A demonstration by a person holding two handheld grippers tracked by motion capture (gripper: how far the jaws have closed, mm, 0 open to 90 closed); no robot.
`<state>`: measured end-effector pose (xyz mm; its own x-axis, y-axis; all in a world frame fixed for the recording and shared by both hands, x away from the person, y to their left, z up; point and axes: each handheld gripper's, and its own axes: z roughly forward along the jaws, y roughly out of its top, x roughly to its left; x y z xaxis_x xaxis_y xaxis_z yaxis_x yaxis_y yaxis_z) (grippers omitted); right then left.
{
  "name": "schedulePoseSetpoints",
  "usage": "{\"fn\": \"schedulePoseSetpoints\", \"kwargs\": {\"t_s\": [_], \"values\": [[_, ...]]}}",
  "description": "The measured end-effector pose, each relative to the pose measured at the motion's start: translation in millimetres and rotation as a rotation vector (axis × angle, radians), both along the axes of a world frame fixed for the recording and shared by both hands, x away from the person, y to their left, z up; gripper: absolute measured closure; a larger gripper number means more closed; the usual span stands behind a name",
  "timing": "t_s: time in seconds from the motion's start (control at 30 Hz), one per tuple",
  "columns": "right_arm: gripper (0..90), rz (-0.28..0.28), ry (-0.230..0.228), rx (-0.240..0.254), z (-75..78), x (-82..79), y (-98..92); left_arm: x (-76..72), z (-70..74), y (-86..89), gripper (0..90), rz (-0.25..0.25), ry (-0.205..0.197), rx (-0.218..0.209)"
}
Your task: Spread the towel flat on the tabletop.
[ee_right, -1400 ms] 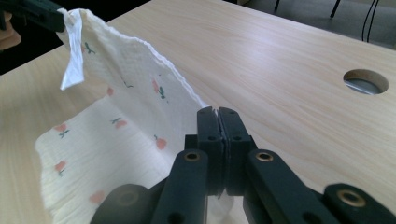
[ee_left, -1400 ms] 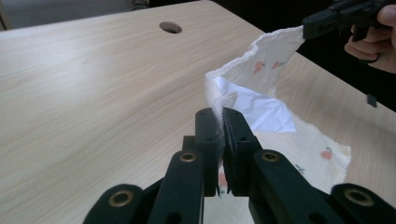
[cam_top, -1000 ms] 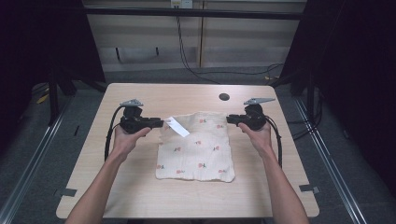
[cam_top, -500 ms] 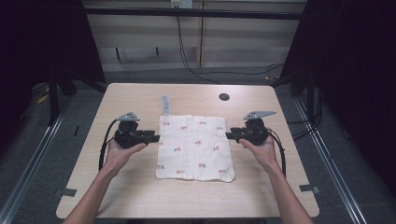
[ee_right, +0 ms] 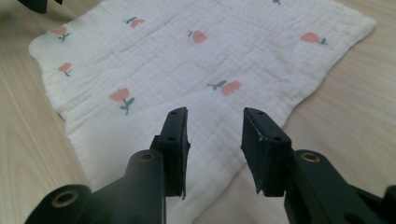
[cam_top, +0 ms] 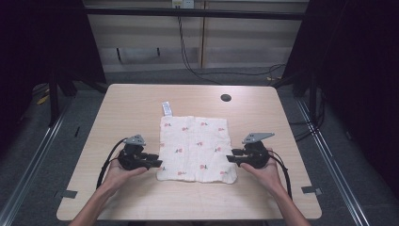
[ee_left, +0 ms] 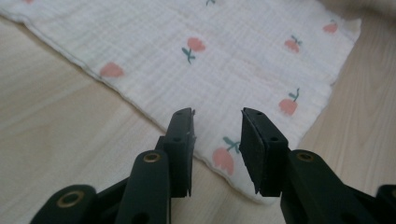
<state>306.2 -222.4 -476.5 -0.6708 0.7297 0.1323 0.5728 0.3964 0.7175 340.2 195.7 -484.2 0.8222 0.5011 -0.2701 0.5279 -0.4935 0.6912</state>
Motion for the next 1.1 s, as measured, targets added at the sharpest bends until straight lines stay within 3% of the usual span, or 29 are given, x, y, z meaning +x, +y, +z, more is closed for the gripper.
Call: {"fn": "schedulePoseSetpoints", "kwargs": {"t_s": [0.1,0.17,0.33,0.37,0.43,0.5,0.57,0.6,0.63,0.67,0.7,0.73,0.87,0.9,1.0,1.1], "values": [[58.2,0.008,0.016,-0.004,-6.8,1.9,0.1,-8.9,-1.9,-8.1,68.1,-0.063,-0.007,0.001],[57.2,0.030,0.023,-0.008,-9.2,1.9,0.9,-11.9,-2.8,-12.6,67.4,-0.080,-0.013,0.016],[55.4,0.018,0.026,-0.039,-13.7,4.1,1.1,-13.9,-9.3,-17.7,63.9,-0.087,-0.009,0.034],[55.5,0.013,0.034,-0.053,-16.8,4.7,2.0,-15.4,-9.1,-18.0,63.7,-0.089,-0.030,0.055],[57.3,0.019,0.025,-0.068,-19.5,4.7,3.5,-17.5,-8.0,-16.5,61.0,-0.085,-0.030,0.037],[58.0,0.022,0.032,-0.083,-19.7,3.9,4.5,-19.8,-8.6,-15.8,60.5,-0.086,-0.033,0.050],[61.3,0.027,0.012,-0.118,-20.1,2.1,7.4,-23.5,-11.8,-15.5,59.1,-0.101,-0.036,0.058],[64.9,0.039,0.006,-0.128,-19.9,1.4,8.2,-26.0,-11.7,-16.3,58.6,-0.100,-0.044,0.063],[76.1,0.039,-0.013,-0.133,-20.0,0.1,8.8,-29.9,-10.9,-18.5,59.5,-0.097,-0.063,0.084],[76.1,0.039,-0.013,-0.133,-20.0,0.1,8.8,-29.9,-10.9,-18.5,63.6,-0.097,-0.063,0.084],[80.7,0.033,-0.017,-0.142,-19.6,-0.9,8.9,-31.6,-10.1,-19.5,63.6,-0.103,-0.104,0.120],[86.4,0.021,-0.013,-0.138,-19.7,-1.8,7.4,-33.9,-9.8,-21.7,76.1,-0.094,-0.140,0.146],[87.8,0.024,0.006,-0.118,-19.5,-4.1,3.0,-32.2,-10.1,-18.1,88.9,-0.114,-0.114,0.133],[88.1,0.033,0.033,-0.106,-18.4,-10.0,0.8,-32.7,-10.4,-17.7,89.9,-0.114,-0.105,0.125],[88.2,0.050,0.039,-0.107,-17.3,-15.8,-0.2,-35.9,-10.5,-16.1,90.0,-0.113,-0.086,0.115],[88.2,0.075,0.064,-0.110,-13.6,-30.8,-2.3,-49.1,-9.8,-12.7,90.0,-0.133,-0.058,0.106]]}}
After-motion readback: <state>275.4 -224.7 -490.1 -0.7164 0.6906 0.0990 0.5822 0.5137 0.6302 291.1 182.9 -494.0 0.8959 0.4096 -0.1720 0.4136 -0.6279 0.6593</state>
